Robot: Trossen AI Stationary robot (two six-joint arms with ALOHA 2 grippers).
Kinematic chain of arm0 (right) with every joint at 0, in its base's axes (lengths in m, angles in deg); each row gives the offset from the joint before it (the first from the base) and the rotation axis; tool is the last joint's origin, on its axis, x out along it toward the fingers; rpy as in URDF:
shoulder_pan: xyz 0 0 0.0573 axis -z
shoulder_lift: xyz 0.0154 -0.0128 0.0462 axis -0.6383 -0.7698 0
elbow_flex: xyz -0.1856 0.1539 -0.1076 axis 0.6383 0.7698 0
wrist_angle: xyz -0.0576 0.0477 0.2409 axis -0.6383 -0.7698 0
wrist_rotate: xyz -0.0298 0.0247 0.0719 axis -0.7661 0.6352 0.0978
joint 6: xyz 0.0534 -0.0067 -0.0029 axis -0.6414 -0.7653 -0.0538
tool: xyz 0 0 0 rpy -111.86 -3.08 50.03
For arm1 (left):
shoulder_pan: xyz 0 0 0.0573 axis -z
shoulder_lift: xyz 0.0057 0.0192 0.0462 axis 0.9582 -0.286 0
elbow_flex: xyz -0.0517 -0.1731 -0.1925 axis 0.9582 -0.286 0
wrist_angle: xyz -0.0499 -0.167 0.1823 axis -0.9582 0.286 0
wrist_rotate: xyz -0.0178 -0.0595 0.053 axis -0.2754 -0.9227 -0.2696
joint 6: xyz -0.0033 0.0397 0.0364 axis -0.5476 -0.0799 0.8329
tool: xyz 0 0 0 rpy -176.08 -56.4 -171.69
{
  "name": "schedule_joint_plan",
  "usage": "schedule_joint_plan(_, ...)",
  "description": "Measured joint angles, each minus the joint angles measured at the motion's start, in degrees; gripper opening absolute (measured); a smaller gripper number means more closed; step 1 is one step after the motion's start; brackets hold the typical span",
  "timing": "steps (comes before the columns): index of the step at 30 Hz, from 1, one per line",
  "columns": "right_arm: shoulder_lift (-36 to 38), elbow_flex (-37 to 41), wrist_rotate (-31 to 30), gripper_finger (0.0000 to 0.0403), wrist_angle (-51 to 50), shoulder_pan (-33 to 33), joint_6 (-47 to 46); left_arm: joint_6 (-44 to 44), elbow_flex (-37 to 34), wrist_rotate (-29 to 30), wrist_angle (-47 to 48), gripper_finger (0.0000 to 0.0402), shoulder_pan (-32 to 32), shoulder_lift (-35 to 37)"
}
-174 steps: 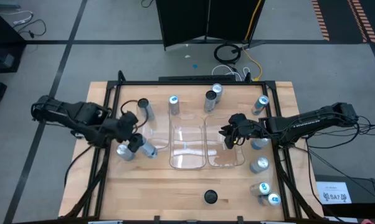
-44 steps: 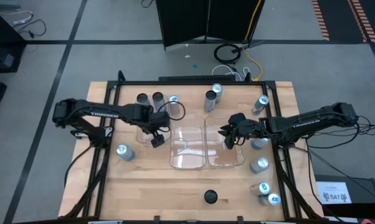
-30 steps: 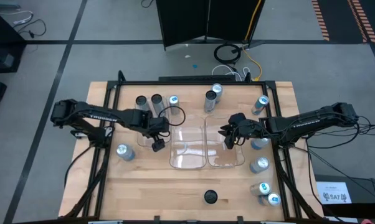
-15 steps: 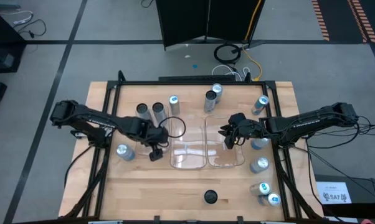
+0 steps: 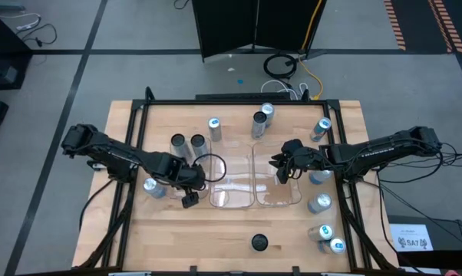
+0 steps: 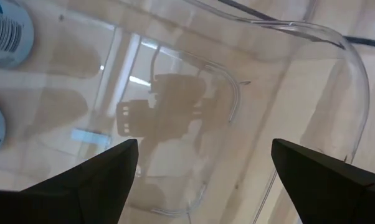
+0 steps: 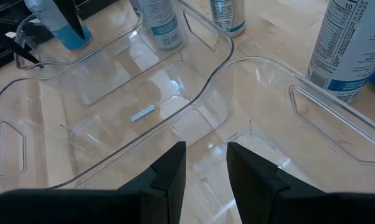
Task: Sort soda cans
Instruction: Adjust the left transparent bin
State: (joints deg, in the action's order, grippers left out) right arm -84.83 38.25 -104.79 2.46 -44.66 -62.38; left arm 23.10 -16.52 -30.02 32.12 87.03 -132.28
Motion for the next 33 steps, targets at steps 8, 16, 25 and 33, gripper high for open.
schedule_joint_plan(8, 0.0, 0.0, 0.0, 0.0107, 0.0, 0.0, -0.02, -3.28, -0.22, 1.77, -6.48, 0.0378, 2.7, -0.26)
schedule_joint_plan(16, 0.0, 0.0, 0.0, 0.0107, 0.0, 0.01, -0.02, -6.86, -0.15, 1.85, -5.06, 0.0378, 5.01, -0.24)
schedule_joint_plan(25, 0.0, 0.0, 0.0, 0.0107, 0.02, 0.0, -0.12, -8.28, -0.09, 1.61, -5.11, 0.0378, 6.83, -0.17)
schedule_joint_plan(33, 0.0, 0.0, 0.0, 0.0107, 0.02, 0.01, -0.65, -8.87, 2.36, 3.32, -0.18, 0.0378, 6.62, -0.08)
